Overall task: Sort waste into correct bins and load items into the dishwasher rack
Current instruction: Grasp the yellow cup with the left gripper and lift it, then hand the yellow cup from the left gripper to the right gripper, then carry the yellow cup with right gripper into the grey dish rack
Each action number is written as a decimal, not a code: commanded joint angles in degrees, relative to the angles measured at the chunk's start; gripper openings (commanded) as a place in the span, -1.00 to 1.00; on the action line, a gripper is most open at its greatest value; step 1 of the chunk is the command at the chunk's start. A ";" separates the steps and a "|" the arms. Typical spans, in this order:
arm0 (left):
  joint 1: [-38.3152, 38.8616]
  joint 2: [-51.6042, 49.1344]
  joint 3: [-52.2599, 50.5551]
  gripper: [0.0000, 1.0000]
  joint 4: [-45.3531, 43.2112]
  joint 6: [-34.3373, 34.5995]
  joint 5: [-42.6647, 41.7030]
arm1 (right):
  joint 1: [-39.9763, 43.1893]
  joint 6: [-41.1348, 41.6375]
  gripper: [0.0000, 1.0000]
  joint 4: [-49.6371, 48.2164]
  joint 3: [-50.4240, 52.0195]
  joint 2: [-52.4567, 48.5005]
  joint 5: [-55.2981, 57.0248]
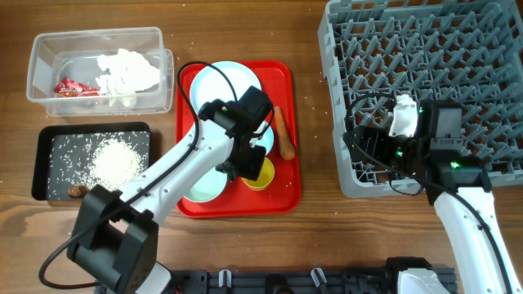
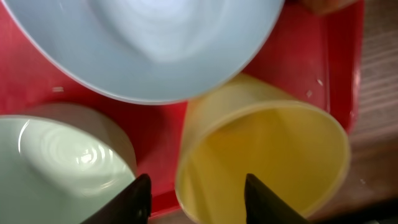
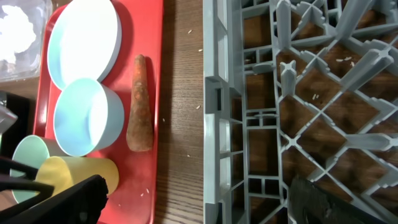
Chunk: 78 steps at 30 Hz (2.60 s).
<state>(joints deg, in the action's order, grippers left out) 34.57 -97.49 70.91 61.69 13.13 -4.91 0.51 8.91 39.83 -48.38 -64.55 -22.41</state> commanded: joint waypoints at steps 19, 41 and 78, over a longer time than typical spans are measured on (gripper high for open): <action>-6.93 9.22 1.70 -0.92 -11.78 1.81 -31.65 | 0.04 1.66 0.85 -4.96 -1.03 1.20 -16.28; -20.55 13.70 1.68 -0.92 -33.88 8.57 -73.68 | -10.54 15.52 0.99 -55.15 -1.03 1.88 -53.59; -16.94 13.70 1.68 0.04 -20.63 8.11 -32.98 | 6.82 15.72 -0.14 -36.24 -1.14 1.84 -35.74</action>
<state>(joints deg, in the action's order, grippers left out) 15.77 -84.31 72.07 39.79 21.74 -51.13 6.44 28.08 -0.75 -48.71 -63.81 -67.26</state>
